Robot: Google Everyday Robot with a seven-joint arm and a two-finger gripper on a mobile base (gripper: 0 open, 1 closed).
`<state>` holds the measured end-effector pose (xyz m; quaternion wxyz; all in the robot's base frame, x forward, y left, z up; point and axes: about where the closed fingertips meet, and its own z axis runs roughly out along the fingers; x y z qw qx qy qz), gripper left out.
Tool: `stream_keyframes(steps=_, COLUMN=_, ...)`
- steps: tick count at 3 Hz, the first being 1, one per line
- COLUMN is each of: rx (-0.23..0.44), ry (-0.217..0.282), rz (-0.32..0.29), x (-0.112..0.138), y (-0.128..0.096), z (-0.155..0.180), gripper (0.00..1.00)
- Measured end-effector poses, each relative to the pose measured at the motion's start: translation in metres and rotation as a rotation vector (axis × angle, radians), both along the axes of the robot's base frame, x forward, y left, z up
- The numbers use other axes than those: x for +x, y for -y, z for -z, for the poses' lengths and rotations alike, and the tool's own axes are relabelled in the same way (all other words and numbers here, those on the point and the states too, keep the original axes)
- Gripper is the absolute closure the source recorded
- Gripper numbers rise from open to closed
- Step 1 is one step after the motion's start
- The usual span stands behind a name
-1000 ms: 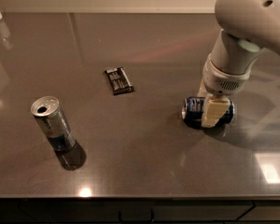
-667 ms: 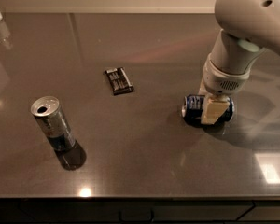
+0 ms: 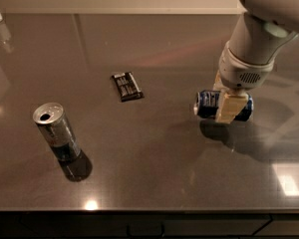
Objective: Pick pepsi can
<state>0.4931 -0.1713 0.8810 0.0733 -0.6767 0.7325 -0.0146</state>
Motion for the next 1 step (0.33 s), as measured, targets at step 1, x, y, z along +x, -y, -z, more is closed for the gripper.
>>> stream_keyframes(steps=1, rx=0.003, ry=0.006, rz=0.0, x=0.0, y=-0.001, z=-0.0058, gripper=1.0)
